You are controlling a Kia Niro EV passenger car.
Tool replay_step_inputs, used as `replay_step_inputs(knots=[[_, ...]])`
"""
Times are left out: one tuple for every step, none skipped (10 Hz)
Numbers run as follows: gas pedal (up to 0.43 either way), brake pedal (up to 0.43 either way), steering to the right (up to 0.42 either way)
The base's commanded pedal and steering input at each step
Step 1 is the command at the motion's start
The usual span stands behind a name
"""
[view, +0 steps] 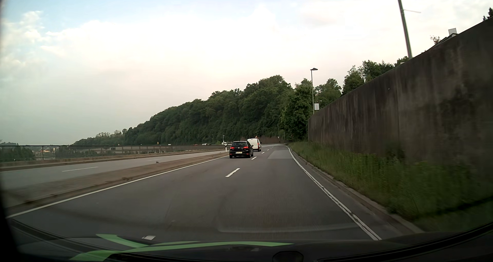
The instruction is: Follow the waypoints while adhering to traffic rules and regulations
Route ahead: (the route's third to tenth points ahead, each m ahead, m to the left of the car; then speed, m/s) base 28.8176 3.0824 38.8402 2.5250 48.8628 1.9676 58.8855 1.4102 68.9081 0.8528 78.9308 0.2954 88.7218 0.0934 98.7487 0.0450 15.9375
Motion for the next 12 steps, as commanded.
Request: replay_step_inputs(knots=[[0.087,0.0,0.01],[0.087,0.0,0.009],[0.087,0.0,0.009],[0.087,0.0,0.009],[0.087,0.0,0.009],[0.087,0.0,0.008],[0.087,0.0,0.009],[0.087,0.0,0.009],[0.087,0.0,0.008],[0.087,0.0,0.008],[0.087,0.0,0.008],[0.087,0.0,0.008]])
